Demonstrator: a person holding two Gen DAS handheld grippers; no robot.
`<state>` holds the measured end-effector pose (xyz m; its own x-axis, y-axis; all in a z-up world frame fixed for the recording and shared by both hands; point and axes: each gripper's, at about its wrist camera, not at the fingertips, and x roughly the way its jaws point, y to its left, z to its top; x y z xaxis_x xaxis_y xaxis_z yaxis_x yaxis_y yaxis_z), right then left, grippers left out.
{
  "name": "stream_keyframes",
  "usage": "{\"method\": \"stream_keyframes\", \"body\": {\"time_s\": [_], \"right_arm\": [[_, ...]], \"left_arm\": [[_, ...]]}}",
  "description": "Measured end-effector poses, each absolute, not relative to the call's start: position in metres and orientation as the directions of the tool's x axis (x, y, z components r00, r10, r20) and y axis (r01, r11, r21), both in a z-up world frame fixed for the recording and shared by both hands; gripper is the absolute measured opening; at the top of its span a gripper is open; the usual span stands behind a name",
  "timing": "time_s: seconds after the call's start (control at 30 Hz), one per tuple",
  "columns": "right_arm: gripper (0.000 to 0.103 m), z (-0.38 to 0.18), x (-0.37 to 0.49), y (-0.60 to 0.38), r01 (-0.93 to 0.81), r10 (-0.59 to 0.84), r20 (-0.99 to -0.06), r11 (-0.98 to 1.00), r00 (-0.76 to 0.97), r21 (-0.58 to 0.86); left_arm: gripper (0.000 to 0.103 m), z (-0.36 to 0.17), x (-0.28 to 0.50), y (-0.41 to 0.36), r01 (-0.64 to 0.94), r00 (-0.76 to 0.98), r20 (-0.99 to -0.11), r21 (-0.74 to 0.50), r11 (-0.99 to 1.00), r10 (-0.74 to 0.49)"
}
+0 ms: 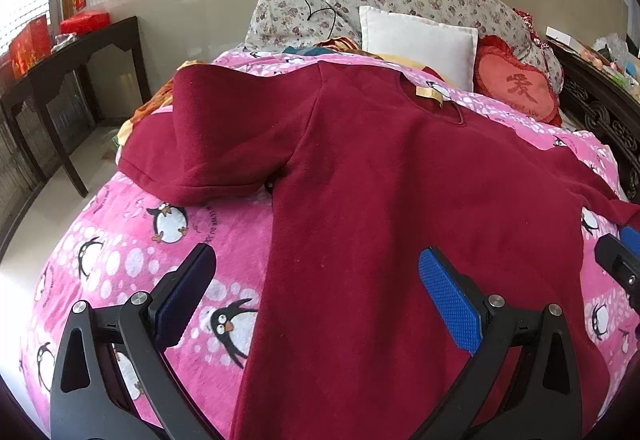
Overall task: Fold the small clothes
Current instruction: 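Move both grippers open over the dark red sweater toward its sleeves, then grasp a sleeve with the left gripper and fold it across the sweater body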
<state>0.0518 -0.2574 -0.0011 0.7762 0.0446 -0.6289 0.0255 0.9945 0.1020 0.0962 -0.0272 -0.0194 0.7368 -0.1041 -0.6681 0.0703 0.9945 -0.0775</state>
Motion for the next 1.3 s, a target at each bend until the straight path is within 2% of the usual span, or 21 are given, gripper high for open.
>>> {"method": "stream_keyframes", "body": {"time_s": [0.47,0.73,1.07,1.3], "right_arm": [[0.095,0.003,0.064,-0.264,0.070,0.009,-0.615,0.992,0.788,0.103],[0.095,0.000,0.073,-0.254,0.034,0.042,-0.634,0.994,0.772,0.108],[0.095,-0.004,0.118,-0.196,-0.087,0.133,-0.649,0.991,0.749,0.103],[0.095,-0.018,0.145,-0.156,-0.138,0.173,-0.671,0.985,0.721,0.105]], "left_arm": [[0.102,-0.017,0.105,-0.029,0.075,0.742,-0.661,-0.079,0.994,-0.108],[0.102,-0.016,0.110,-0.020,0.061,0.746,-0.659,-0.078,0.995,-0.098],[0.102,-0.021,0.129,0.044,-0.049,0.732,-0.680,-0.129,0.991,-0.052],[0.102,-0.030,0.146,0.085,-0.114,0.719,-0.695,-0.086,0.990,0.022]]}}
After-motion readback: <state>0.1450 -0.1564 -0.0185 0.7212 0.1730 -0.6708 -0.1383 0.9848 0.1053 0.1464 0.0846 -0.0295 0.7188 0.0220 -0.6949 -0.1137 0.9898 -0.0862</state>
